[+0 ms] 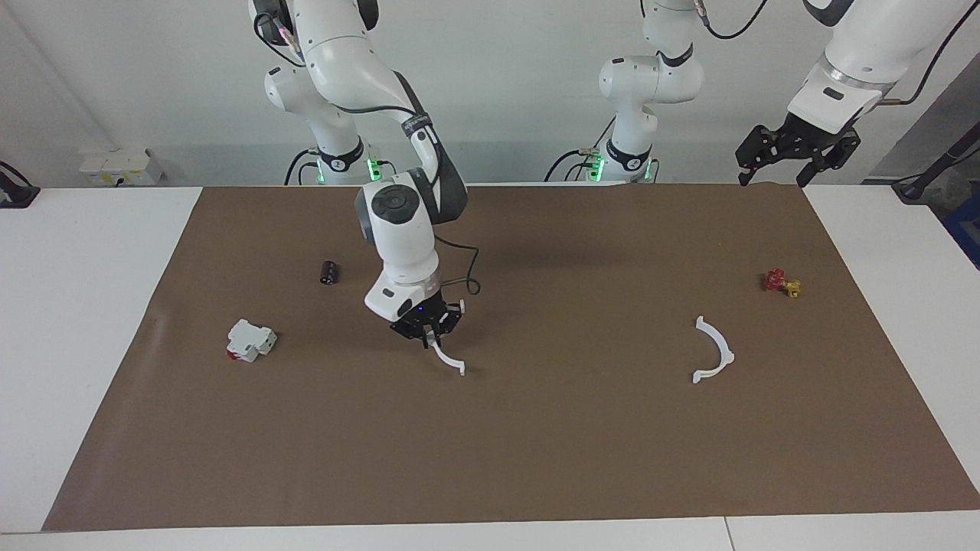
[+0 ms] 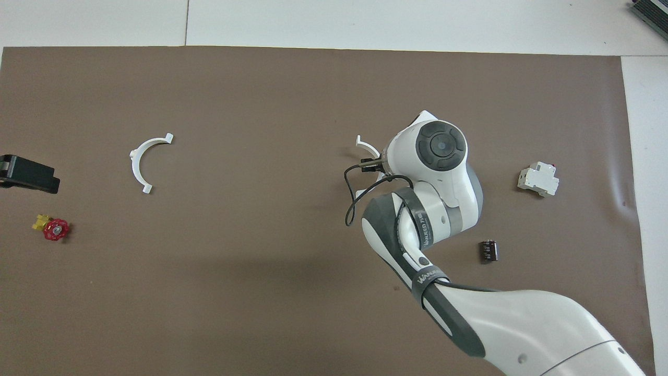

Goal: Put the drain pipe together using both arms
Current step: 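Carry the clamp half with the right gripper toward the mat center, then lower the clamp half onto the mat and open the right gripper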

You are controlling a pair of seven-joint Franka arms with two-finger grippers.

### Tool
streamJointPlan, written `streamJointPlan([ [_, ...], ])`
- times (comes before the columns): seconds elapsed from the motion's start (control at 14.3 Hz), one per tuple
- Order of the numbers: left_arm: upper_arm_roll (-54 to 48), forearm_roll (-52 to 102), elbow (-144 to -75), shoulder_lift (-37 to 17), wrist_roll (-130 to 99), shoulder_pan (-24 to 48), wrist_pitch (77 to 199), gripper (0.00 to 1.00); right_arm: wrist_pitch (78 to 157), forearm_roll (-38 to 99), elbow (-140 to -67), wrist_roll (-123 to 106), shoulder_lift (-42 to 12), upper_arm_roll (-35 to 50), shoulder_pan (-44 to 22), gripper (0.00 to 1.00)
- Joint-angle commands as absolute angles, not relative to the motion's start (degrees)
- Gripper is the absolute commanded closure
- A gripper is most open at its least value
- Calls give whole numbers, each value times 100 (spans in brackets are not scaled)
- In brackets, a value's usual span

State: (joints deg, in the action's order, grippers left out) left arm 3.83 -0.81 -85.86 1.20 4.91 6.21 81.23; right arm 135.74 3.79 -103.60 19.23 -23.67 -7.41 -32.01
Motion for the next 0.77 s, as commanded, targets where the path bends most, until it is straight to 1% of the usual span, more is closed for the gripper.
streamJointPlan([
  [0.0,352,-123,-8754,273,439,571,8121,0,13570,-252,-10459,2644,-2364,-756,-3427,100],
  [0.07,352,-123,-8754,281,439,571,8121,0,13596,-359,-10468,2802,-2390,-747,-3445,100],
  [0.21,352,-123,-8754,272,439,571,8112,0,13806,-387,-10590,2865,-2426,-747,-3682,100],
  [0.7,352,-123,-8754,272,439,571,8121,0,14114,-422,-10827,2584,-2417,-747,-3726,100],
])
